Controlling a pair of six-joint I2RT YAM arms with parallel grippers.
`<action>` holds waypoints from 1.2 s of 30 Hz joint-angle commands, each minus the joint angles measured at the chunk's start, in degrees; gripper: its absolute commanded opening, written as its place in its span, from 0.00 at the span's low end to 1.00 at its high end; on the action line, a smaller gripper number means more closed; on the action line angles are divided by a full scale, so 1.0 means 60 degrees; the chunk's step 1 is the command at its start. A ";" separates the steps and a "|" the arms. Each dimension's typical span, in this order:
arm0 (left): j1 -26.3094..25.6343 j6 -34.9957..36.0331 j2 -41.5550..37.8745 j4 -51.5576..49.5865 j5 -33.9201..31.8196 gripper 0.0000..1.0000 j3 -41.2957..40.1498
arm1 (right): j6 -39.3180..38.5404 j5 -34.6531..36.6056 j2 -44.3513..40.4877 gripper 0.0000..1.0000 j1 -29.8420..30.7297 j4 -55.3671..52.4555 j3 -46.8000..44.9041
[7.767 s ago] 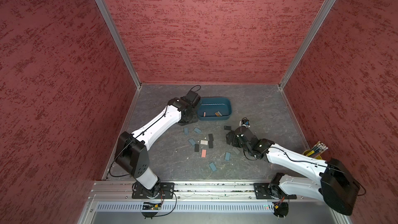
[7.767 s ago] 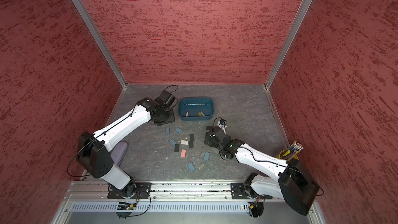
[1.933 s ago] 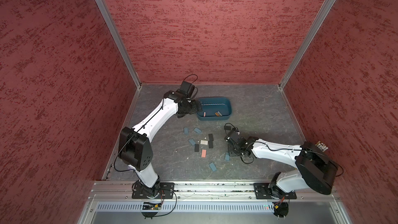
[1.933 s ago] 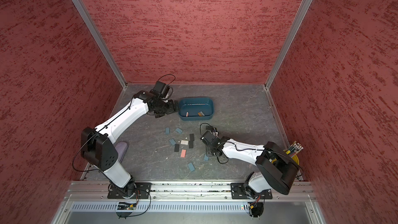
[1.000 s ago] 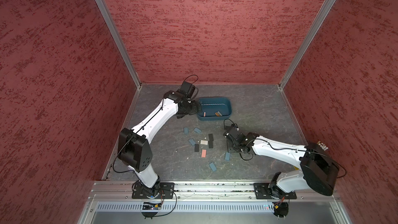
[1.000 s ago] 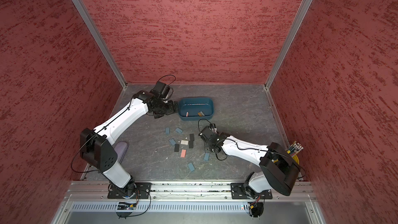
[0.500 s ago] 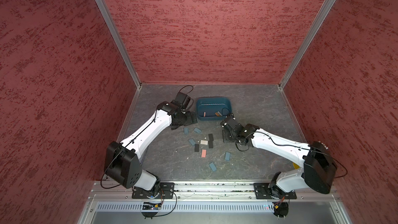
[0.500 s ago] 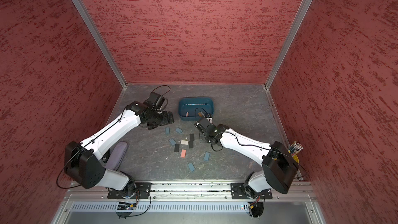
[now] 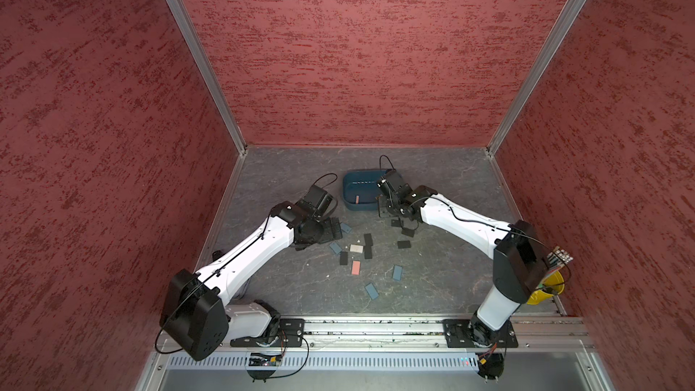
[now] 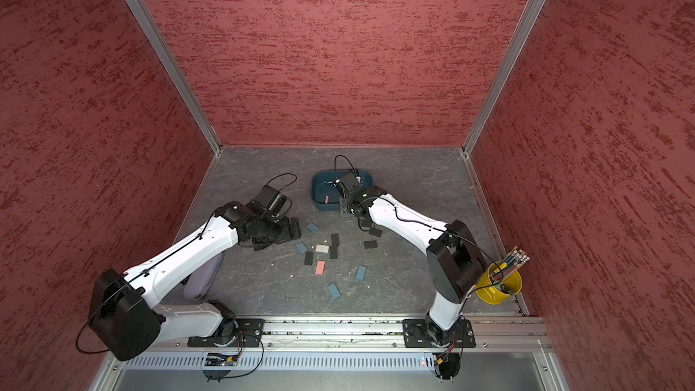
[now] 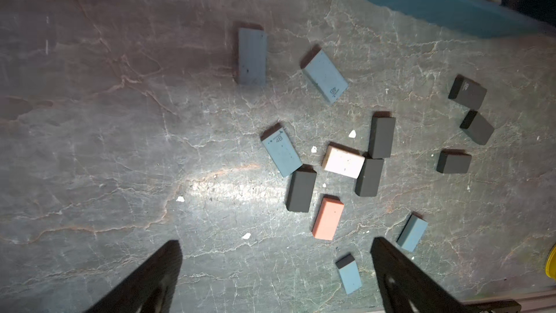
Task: Put the eraser in the storage box
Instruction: Place the eraser in the storage box.
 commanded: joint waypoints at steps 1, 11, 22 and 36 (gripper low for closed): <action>-0.0314 -0.0501 -0.0256 0.0291 -0.0195 1.00 -0.0353 | -0.0379 -0.0423 0.0541 0.18 -0.0348 0.0019 0.0595; -0.1427 -0.1322 -0.0088 0.0679 -0.0454 1.00 -0.1040 | -0.0553 -0.0863 0.2000 0.21 -0.1095 0.0194 0.1479; -0.2377 -0.1762 0.0688 0.0994 -0.0656 1.00 -0.0851 | -0.0623 -0.0726 0.2628 0.25 -0.1315 0.0133 0.1913; -0.2991 -0.2040 0.1644 0.1336 -0.0708 1.00 -0.0505 | -0.0601 -0.0843 0.2561 0.38 -0.1338 0.0371 0.1957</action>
